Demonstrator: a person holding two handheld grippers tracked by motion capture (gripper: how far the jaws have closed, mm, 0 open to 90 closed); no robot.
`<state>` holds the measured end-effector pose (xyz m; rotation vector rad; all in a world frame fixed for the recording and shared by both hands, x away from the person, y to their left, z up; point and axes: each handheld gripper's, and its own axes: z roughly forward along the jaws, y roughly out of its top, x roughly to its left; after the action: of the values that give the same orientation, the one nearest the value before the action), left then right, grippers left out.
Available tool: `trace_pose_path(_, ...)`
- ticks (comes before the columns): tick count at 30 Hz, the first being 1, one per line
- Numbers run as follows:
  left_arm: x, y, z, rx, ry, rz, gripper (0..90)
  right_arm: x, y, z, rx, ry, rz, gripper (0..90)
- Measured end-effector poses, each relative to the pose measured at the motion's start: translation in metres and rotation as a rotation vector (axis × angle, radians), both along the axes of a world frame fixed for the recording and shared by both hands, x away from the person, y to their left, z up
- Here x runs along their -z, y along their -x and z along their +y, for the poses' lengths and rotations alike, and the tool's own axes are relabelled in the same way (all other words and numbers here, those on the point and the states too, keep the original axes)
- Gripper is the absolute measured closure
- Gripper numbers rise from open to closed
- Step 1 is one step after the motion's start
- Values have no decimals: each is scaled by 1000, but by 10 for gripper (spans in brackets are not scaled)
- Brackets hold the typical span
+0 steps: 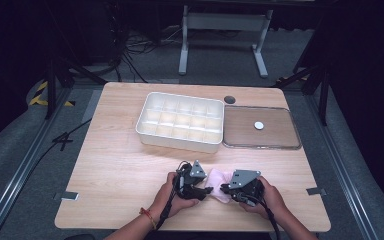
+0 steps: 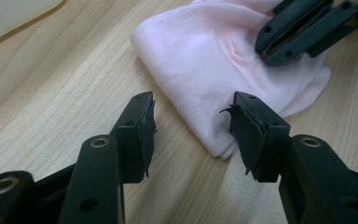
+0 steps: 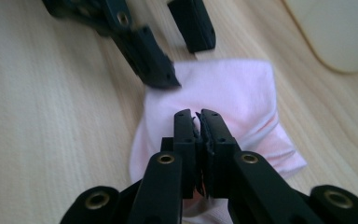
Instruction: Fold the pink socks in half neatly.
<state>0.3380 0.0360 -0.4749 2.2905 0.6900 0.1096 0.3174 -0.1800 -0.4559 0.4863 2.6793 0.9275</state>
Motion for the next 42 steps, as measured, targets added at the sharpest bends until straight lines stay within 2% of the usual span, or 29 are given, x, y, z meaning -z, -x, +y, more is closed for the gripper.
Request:
trace_pose_path(1, 0, -1, 0, 4, 4, -5, 502, 4, -3, -1, 7, -1, 16, 865)
trace_pose_path(5, 1, -3, 0, -5, 32, 20, 516, 7, -9, -4, 18, -42, 72, 880)
trace_pose_path(9, 2, -8, -1, 2, 65, 63, 608, 8, -9, -2, 26, -47, 69, 887)
trace_pose_path(11, 3, -10, -2, 7, 86, 80, 702, 9, -9, -1, 31, -49, 68, 887)
trace_pose_path(14, 4, -12, -1, -10, 113, 95, 739, 9, -9, -1, 31, -51, 66, 887)
trace_pose_path(18, 2, -11, 0, -7, 123, 70, 816, 9, -9, -1, 31, -54, 62, 886)
trace_pose_path(19, 0, -10, 0, 3, 123, 50, 834, 8, -10, 0, 37, -58, 67, 887)
trace_pose_path(22, -2, -8, -1, 21, 119, 28, 843, 9, -10, 1, 39, -57, 66, 888)
trace_pose_path(25, -6, -6, -1, 31, 135, 5, 845, 9, -10, 4, 33, -55, 60, 888)
trace_pose_path(36, -15, -5, 2, 54, 175, 5, 843, 10, -13, 14, 33, -62, 36, 888)
trace_pose_path(39, -15, -6, 4, 57, 162, -7, 844, 10, -13, 16, 42, -70, 30, 872)
trace_pose_path(41, -16, -6, 5, 49, 153, -17, 846, 8, -13, 14, 41, -76, 26, 822)
trace_pose_path(42, -16, -6, 5, 45, 146, -22, 848, 5, -13, 11, 42, -93, 24, 819)
